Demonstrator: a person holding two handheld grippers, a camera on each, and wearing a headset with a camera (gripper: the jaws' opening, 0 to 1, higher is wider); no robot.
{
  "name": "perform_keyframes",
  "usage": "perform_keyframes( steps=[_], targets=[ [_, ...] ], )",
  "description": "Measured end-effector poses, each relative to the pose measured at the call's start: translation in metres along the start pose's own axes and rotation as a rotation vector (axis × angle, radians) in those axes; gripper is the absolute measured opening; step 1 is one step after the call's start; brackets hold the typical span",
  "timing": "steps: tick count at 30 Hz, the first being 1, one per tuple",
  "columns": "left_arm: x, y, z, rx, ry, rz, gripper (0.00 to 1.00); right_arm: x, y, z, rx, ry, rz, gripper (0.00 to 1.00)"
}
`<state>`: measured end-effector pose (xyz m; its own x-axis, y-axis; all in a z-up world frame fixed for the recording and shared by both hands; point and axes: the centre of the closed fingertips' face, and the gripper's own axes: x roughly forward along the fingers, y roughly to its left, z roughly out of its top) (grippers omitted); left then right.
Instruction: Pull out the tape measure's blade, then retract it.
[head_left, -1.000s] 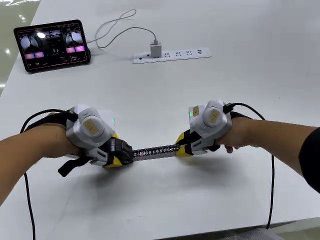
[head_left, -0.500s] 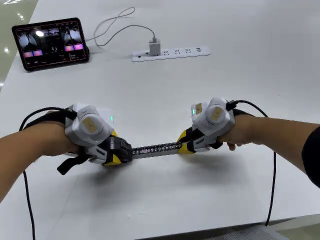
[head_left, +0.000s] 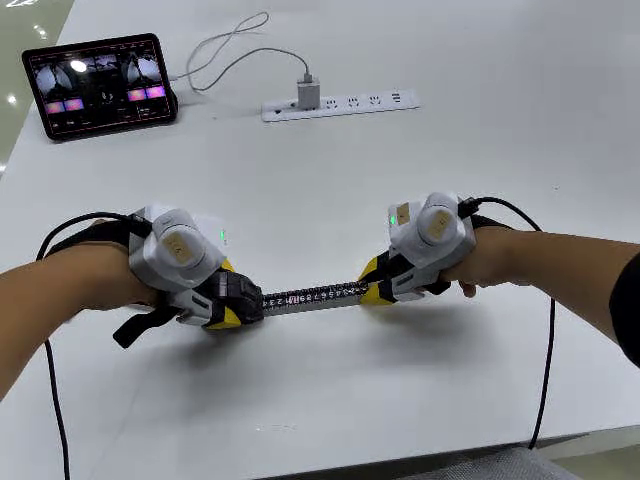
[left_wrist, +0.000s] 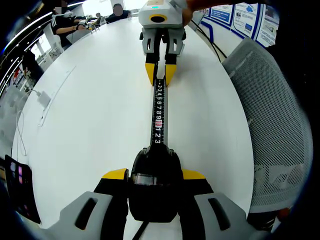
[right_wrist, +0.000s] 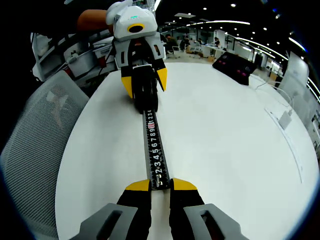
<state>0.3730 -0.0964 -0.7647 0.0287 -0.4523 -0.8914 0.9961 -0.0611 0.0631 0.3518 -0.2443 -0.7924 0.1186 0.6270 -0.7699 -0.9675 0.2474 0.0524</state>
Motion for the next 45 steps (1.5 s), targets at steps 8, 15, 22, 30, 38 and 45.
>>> perform_keyframes(
  steps=[8,15,22,30,38,45],
  targets=[
    [0.0,0.0,0.0,0.001,0.002,-0.001,0.33,-0.003,0.0,-0.004,0.007,0.0,-0.001,0.09],
    [0.0,-0.001,0.0,0.001,0.002,-0.001,0.33,-0.004,0.0,-0.005,0.006,0.004,-0.003,0.09],
    [0.0,-0.001,0.0,0.002,0.002,0.0,0.33,-0.007,-0.002,-0.008,0.01,0.007,-0.002,0.09],
    [-0.001,-0.001,0.0,0.002,0.002,0.0,0.33,-0.008,-0.002,-0.01,0.013,0.008,-0.001,0.09],
    [-0.001,-0.001,0.0,0.001,0.003,0.004,0.33,-0.012,-0.003,-0.014,0.014,0.015,-0.004,0.09],
    [0.0,-0.001,0.0,0.001,0.004,0.005,0.33,-0.015,-0.003,-0.017,0.018,0.019,-0.008,0.09]
  ],
)
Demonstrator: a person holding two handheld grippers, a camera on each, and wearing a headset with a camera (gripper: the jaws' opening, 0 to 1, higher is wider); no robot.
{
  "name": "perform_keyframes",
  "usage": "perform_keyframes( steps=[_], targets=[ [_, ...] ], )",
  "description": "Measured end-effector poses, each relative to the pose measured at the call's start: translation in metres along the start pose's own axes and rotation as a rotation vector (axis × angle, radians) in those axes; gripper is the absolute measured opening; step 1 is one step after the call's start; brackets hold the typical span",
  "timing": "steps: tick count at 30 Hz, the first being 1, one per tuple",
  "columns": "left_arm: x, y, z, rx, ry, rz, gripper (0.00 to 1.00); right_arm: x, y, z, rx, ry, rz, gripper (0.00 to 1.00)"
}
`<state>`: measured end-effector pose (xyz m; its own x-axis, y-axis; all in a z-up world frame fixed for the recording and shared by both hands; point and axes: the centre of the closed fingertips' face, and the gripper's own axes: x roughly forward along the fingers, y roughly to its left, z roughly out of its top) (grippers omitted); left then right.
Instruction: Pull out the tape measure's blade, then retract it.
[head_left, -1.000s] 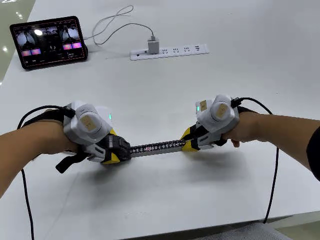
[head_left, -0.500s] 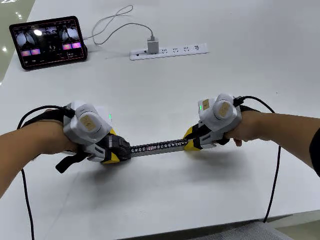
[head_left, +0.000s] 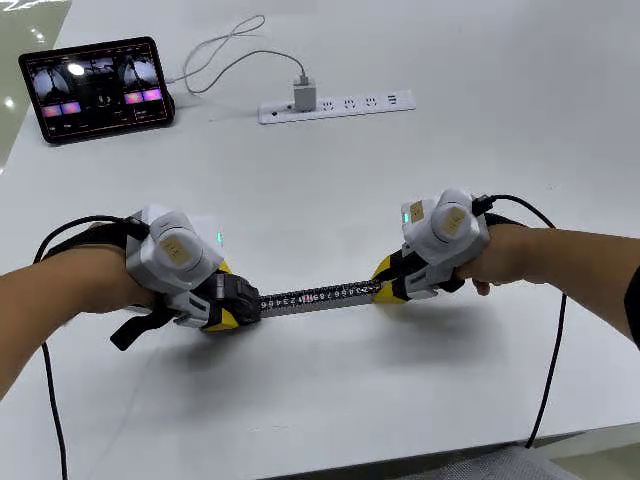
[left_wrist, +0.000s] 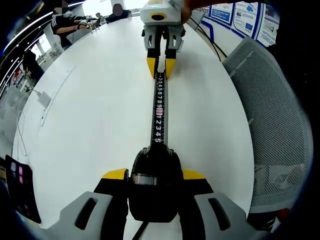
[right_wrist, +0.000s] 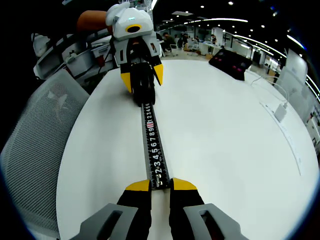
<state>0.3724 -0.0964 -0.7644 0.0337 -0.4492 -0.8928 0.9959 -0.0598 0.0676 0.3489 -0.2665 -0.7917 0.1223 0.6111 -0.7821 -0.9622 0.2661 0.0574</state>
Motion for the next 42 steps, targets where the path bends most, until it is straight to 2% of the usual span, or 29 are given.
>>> perform_keyframes(
  steps=[42],
  targets=[
    [0.0,0.001,0.0,-0.007,-0.004,0.0,0.33,-0.011,-0.004,-0.014,0.006,0.007,-0.02,0.08]
  ],
)
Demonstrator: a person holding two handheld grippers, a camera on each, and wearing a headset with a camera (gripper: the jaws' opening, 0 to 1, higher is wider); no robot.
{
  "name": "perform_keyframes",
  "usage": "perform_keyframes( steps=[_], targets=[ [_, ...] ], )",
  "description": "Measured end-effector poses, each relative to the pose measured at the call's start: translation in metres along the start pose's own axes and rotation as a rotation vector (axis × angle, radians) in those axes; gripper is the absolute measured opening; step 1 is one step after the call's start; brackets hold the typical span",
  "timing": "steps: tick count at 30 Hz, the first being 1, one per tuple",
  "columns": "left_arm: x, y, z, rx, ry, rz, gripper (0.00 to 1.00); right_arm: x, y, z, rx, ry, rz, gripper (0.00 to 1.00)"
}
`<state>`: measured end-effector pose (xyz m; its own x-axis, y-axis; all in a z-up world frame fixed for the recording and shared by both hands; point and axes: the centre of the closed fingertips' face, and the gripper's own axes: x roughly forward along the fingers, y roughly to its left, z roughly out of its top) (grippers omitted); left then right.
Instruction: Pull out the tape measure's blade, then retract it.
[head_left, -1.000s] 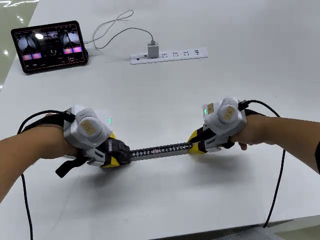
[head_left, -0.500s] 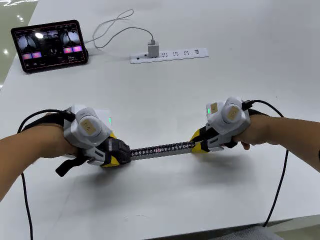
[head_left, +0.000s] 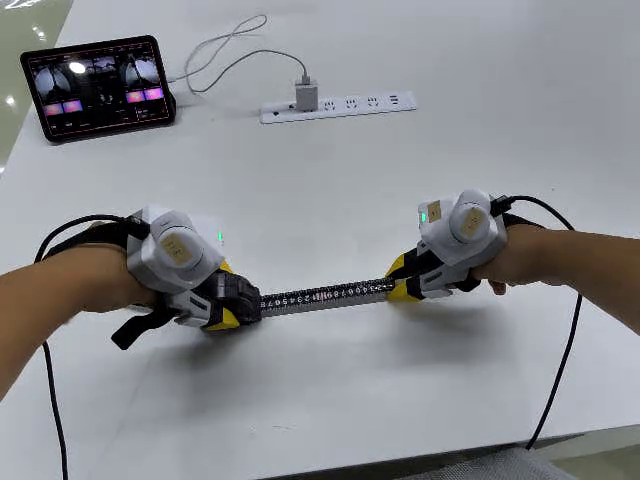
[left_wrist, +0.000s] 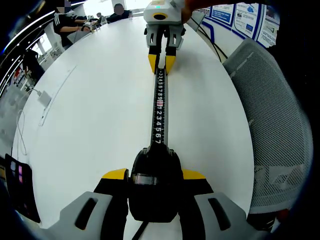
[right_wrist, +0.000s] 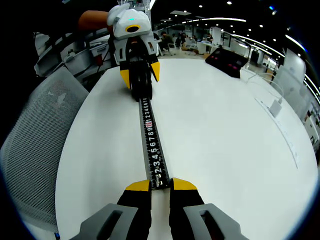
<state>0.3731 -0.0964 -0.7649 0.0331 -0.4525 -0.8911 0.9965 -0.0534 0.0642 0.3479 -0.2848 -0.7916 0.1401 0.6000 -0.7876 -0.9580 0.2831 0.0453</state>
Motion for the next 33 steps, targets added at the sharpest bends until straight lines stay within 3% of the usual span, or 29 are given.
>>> perform_keyframes(
  steps=[33],
  targets=[
    [-0.001,-0.0004,0.0006,-0.004,-0.001,0.003,0.33,-0.0098,0.0029,-0.0049,0.021,0.003,-0.008,0.08]
  ],
)
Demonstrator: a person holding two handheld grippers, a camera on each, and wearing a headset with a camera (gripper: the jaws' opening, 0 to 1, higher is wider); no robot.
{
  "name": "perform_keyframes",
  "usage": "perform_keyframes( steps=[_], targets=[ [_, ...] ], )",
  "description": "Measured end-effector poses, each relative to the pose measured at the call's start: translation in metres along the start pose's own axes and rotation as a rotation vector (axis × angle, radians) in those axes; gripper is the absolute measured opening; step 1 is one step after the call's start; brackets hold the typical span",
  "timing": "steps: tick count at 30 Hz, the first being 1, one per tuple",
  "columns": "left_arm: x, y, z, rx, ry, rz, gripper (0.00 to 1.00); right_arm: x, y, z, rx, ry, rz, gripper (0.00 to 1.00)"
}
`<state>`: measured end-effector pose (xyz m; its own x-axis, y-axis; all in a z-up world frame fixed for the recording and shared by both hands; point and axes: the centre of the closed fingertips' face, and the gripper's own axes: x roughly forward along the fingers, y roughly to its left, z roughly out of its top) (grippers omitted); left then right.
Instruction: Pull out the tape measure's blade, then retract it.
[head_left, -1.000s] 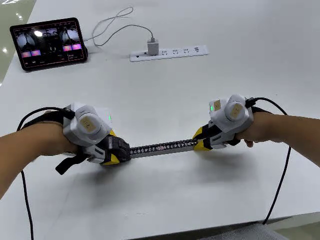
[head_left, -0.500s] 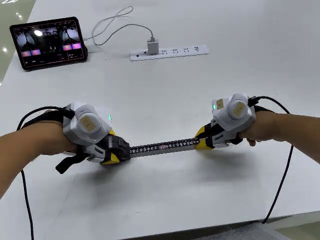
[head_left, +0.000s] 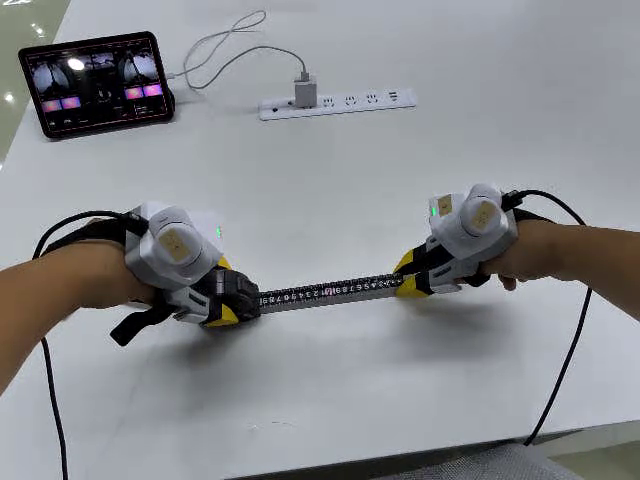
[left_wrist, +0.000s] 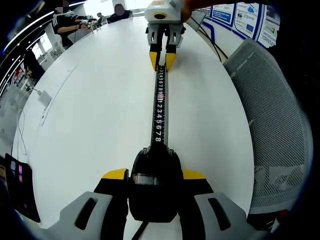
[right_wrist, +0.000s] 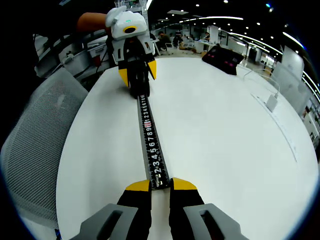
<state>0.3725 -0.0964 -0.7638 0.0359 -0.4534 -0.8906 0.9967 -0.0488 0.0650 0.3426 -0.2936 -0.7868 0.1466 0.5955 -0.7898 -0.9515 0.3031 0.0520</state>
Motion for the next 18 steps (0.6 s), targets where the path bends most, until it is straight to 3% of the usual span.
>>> perform_keyframes(
  steps=[18],
  targets=[
    [0.0004,0.0006,-0.0003,-0.001,0.001,0.001,0.33,-0.0067,-0.0011,-0.0082,0.006,0.015,-0.003,0.08]
  ],
)
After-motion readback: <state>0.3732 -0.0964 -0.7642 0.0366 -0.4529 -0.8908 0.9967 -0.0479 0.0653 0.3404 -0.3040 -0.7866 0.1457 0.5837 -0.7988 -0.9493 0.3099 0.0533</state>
